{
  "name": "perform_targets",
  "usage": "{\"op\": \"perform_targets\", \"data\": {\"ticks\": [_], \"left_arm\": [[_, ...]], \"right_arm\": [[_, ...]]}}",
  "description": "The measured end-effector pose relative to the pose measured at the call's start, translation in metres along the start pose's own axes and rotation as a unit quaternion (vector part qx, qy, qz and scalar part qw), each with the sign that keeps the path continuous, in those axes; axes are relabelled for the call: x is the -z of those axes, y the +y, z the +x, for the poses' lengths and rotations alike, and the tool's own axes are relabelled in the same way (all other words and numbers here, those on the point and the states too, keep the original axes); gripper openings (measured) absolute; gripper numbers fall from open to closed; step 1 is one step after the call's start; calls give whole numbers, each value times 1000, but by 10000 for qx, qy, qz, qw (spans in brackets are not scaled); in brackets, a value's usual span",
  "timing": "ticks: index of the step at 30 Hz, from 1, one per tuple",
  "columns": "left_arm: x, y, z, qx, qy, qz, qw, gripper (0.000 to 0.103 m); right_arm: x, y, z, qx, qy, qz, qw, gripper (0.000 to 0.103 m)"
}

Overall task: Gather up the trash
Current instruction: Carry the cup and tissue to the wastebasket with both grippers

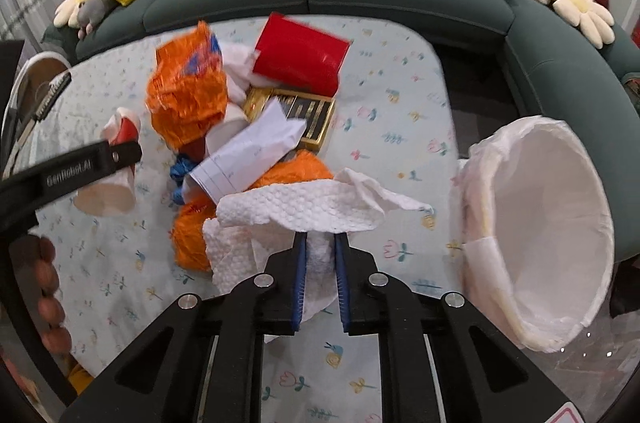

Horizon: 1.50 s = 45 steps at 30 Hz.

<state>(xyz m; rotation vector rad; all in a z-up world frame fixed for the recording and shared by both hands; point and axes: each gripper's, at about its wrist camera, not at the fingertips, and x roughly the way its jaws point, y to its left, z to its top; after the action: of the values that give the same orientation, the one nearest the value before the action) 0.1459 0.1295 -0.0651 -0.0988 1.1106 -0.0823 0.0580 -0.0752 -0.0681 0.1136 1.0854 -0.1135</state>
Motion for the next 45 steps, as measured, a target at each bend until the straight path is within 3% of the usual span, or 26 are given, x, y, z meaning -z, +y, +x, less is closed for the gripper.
{"op": "perform_targets", "data": {"ticks": [10,21,34,45], "left_arm": [[14,-53,-54,249,-334,435,9982,77],[40,-144,-92,621,-587,1190,9892,77],[62,-241,-86,1017,-527,1850,9760,77],[74,-309,-47,1479,-65,2291,9621,78]], "right_arm": [[-3,-39,-59,183,-608,344,9974,13],[4,-104,-105,510,-1093,735,9900,13],[9,-190,-113,922,-1231,1193,9809,13],[17,-243,-92,1192,-1037,1597,9745,13]]}}
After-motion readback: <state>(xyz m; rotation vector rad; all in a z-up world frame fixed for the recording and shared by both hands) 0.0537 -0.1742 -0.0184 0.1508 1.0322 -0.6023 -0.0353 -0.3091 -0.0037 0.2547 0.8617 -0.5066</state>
